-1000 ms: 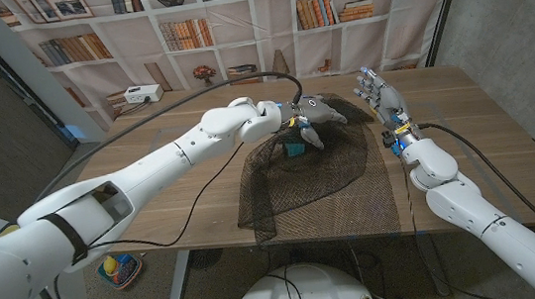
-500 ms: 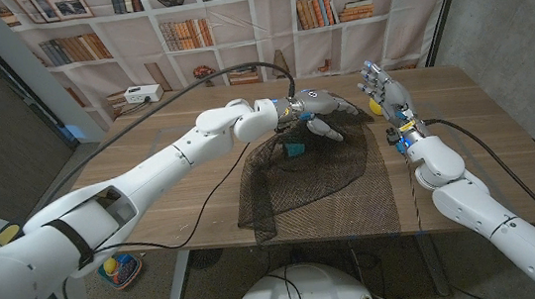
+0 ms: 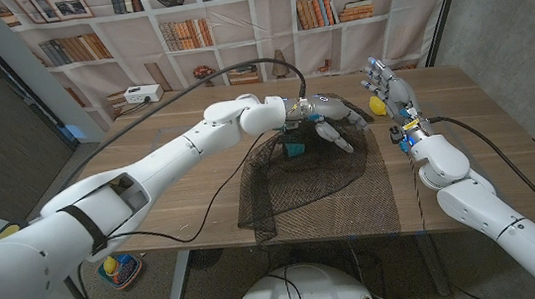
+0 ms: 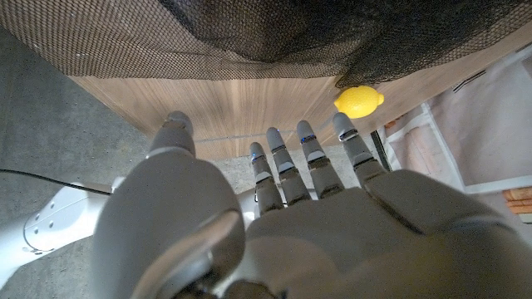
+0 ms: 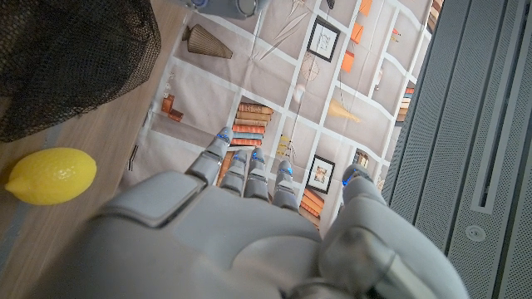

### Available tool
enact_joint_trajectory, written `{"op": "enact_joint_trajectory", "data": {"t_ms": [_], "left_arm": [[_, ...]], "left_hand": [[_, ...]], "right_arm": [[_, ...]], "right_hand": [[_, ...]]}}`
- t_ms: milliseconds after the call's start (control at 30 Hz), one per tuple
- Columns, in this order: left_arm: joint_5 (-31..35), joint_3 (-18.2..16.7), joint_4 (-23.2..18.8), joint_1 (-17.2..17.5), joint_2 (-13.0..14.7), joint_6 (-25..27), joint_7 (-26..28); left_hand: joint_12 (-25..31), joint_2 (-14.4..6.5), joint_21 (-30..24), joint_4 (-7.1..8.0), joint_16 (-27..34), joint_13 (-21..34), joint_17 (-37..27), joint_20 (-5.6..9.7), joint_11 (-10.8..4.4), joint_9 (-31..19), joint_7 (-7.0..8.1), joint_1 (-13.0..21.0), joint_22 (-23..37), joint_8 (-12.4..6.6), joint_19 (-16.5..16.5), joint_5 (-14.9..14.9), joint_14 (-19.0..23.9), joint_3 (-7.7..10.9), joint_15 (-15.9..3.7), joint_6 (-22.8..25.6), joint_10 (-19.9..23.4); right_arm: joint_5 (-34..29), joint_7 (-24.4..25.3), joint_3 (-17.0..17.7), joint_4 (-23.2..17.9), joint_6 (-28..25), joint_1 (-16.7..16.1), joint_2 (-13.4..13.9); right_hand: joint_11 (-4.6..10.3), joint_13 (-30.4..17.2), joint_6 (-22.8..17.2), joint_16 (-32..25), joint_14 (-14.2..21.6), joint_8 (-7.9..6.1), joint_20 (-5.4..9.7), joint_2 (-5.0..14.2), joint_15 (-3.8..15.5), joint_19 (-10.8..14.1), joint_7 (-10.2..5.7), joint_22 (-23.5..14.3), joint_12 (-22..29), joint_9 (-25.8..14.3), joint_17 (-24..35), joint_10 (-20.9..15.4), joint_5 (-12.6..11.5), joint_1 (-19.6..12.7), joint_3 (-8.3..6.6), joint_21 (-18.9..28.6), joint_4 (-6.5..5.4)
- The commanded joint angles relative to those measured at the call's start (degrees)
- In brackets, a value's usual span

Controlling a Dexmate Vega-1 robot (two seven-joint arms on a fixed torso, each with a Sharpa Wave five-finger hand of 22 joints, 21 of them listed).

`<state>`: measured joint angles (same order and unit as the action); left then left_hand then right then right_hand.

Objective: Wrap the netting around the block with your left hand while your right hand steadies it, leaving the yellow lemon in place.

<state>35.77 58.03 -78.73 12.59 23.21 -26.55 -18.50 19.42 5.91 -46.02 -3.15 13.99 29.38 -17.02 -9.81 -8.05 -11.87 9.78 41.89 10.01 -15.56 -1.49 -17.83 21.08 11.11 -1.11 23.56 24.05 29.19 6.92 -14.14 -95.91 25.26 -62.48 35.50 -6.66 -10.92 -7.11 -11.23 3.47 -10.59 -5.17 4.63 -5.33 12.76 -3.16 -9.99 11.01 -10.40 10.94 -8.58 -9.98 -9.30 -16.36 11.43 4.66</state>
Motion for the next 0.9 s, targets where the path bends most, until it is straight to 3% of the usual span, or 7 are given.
{"op": "enact_joint_trajectory", "data": {"t_ms": [33,367,500,900], "left_arm": [[1.1,3.7,3.1,-2.9,-2.9,-2.4,-5.1],[1.4,5.6,6.1,-3.0,-5.2,-3.0,-5.1],[5.1,6.4,4.5,-2.2,-4.8,-1.8,-2.1],[15.5,9.0,1.4,0.3,-4.1,0.9,8.0]], "left_hand": [[0.8,1.0,0.8,0.16,0.7,0.5,-0.2,-0.43,0.71,-0.1,-0.42,-0.5,0.2,-0.59,0.5,-0.9,0.4,-0.85,0.87,2.0,2.1],[1.3,1.2,1.5,0.42,1.3,0.4,-0.1,-0.57,1.28,0.1,0.11,-1.1,0.3,-0.59,0.7,-1.6,1.2,-1.56,1.36,3.2,4.2],[1.0,1.1,1.7,0.46,1.3,0.2,0.0,-0.71,1.57,0.2,0.17,-1.2,0.3,-0.20,0.5,-1.8,1.2,-1.71,1.51,2.7,4.0],[-0.7,1.0,2.7,0.34,1.3,-0.8,0.6,-0.30,-0.63,0.5,1.98,-0.8,0.4,1.44,0.4,-2.7,1.0,-2.38,-0.38,1.0,2.8]], "right_arm": [[-0.4,0.4,0.4,0.4,0.4,0.2,-0.5],[0.1,-0.5,-0.2,2.2,0.6,1.6,-1.3],[0.4,-0.9,-0.3,2.8,0.6,2.0,-1.3],[1.2,-2.0,-0.8,4.5,0.6,3.1,-1.6]], "right_hand": [[0.34,-0.2,0.5,0.2,-0.7,0.12,-0.28,0.10,-0.17,0.0,-0.01,-0.3,-0.1,-0.1,0.2,0.5,-0.4,0.5,0.24,-0.1,-0.33],[0.42,-0.2,0.8,0.3,-1.1,0.14,-0.18,0.24,-0.32,-0.2,-0.01,-0.3,-0.2,-0.1,0.2,0.9,-0.4,0.9,0.29,-0.2,-0.57],[0.34,-0.2,0.9,0.3,-1.4,0.15,-0.09,0.36,-0.36,-0.4,0.10,-0.3,-0.2,-0.1,0.2,1.0,-0.4,1.1,0.29,-0.2,-0.70],[0.26,-0.2,0.9,0.3,-1.5,0.04,-0.01,0.55,-0.22,-0.6,0.20,-0.3,0.0,-0.1,0.2,0.9,-0.4,1.3,0.25,-0.2,-0.86]]}}
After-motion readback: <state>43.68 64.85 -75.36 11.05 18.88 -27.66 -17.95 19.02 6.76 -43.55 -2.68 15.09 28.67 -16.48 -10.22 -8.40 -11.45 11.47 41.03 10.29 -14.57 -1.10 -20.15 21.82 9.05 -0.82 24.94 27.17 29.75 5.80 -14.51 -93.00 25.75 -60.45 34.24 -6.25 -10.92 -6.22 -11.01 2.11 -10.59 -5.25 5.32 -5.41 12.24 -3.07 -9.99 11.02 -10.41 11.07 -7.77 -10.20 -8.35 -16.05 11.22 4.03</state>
